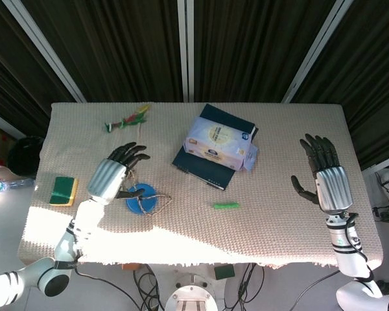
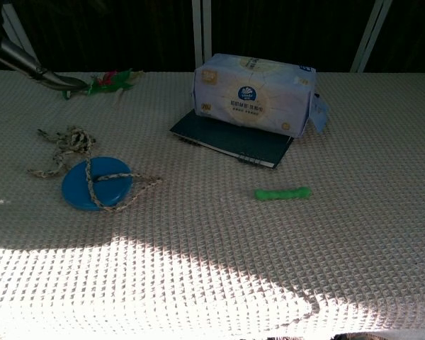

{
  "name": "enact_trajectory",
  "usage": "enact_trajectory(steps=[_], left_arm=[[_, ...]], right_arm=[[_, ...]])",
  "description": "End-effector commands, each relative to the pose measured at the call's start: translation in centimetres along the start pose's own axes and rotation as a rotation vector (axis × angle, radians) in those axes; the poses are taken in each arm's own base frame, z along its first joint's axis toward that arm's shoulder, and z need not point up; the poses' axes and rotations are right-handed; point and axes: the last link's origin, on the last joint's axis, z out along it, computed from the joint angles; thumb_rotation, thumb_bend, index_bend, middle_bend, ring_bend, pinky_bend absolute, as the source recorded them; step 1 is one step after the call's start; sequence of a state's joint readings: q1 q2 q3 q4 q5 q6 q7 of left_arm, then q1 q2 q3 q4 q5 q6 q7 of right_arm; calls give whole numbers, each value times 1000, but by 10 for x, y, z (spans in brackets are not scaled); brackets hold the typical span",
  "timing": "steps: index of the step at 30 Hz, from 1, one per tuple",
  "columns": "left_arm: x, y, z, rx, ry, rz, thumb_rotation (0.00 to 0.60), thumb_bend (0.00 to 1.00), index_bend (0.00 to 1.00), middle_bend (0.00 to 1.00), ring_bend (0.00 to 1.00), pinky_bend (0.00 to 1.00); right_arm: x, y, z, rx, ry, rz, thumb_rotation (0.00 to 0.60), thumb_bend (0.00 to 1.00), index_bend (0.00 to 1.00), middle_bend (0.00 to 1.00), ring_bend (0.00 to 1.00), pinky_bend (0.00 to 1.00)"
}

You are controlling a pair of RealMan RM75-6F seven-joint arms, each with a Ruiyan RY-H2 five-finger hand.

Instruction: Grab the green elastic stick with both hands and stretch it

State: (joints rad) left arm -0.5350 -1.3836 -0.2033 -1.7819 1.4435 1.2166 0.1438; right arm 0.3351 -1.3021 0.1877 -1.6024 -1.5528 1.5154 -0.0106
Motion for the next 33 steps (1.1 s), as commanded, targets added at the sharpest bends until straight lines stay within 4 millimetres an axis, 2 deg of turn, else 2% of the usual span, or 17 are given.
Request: enact_trajectory(steps=[1, 6, 14, 19, 27, 29, 32, 33], left_arm=[[-21, 23, 12, -76, 27, -27, 600, 101, 318, 272, 195, 217], [-55, 41, 23, -69, -10, -70, 600, 162, 366, 350, 255, 315], [-99, 68, 39, -93, -107, -105, 600, 189, 424, 425, 321, 395], [-120, 79, 49, -105, -139, -60, 600, 190, 433, 434, 330, 406], [-155, 88, 60, -83, -211, -14, 591, 201, 440, 424, 329, 405], [-163, 88, 63, -77, -229, -7, 516, 213, 440, 416, 329, 404], [-170, 86, 67, -60, -250, 5, 313, 217, 439, 399, 329, 403], [-172, 86, 68, -52, -255, 11, 263, 218, 439, 394, 329, 403]], right_arm=[[-3, 7, -4, -31, -33, -18, 600, 339, 0, 24, 0, 0], [-6, 16, -9, -67, -74, -38, 600, 352, 0, 25, 0, 0], [6, 18, -4, -66, -57, -45, 600, 352, 0, 25, 0, 0], [10, 17, -2, -60, -48, -50, 600, 352, 0, 25, 0, 0], [6, 17, -3, -67, -68, -62, 600, 353, 0, 19, 0, 0], [5, 18, -3, -69, -70, -68, 600, 352, 0, 18, 0, 0], [6, 18, -3, -73, -69, -76, 600, 353, 0, 15, 0, 0], [6, 18, -3, -75, -69, -79, 600, 353, 0, 14, 0, 0]])
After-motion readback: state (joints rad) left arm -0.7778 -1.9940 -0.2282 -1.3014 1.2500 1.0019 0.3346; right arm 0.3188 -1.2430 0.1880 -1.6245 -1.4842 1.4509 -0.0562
